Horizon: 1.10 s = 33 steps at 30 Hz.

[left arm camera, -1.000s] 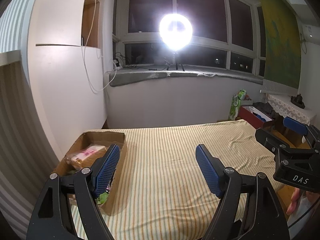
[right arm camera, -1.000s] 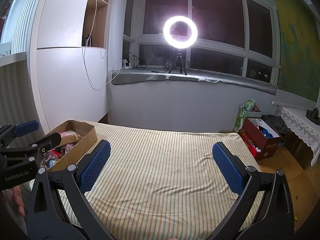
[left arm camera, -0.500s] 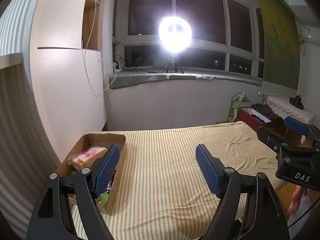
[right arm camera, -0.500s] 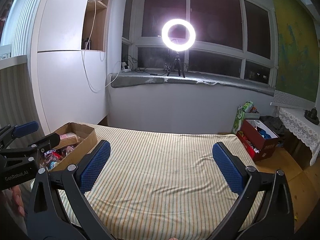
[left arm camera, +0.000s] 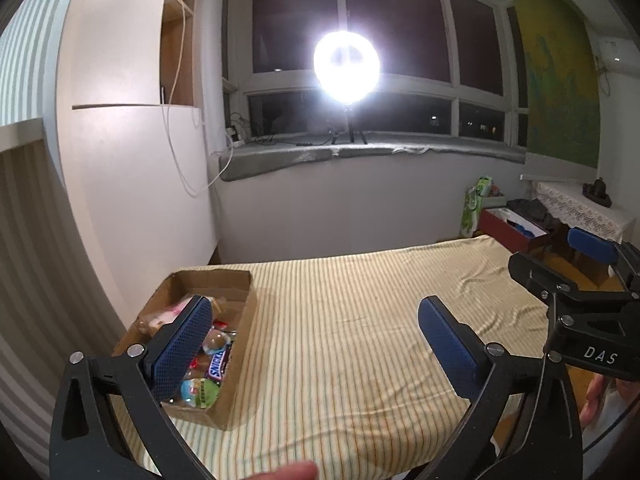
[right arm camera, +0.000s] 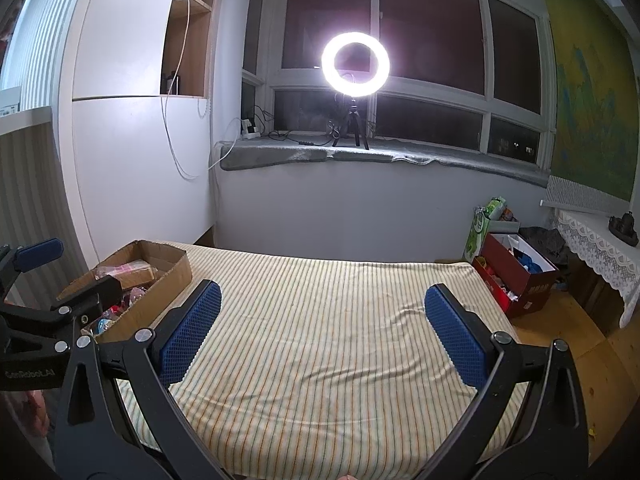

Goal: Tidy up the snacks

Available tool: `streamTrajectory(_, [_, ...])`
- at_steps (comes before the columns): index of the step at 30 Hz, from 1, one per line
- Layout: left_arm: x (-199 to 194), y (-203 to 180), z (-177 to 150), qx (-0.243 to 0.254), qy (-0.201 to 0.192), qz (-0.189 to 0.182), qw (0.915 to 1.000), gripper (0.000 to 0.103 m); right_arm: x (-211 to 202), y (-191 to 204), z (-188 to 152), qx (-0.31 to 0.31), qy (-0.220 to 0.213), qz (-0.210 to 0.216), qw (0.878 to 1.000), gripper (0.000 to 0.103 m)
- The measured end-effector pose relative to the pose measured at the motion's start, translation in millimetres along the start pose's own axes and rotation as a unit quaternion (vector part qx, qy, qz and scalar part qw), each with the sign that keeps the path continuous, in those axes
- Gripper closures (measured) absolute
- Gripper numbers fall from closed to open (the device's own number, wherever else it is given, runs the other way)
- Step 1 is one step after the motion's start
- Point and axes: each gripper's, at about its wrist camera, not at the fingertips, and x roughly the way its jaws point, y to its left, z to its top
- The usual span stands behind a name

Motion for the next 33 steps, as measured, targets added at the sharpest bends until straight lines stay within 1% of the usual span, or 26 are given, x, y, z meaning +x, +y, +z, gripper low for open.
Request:
streamTrajectory(5, [3.0,0.7,-0.1,-0.002,0.008,-0.002,1.0,0.001,1.5,0.3,-1.3,0.002,0.002,-0.002,1.0,0.0])
streamTrajectory(33, [8.9,5.2,-1.6,-0.005,0.018,-0.012,0.9998,0.001,3.6,1.0,-5.9,0.002,0.006,-0.006,1.0,0.0])
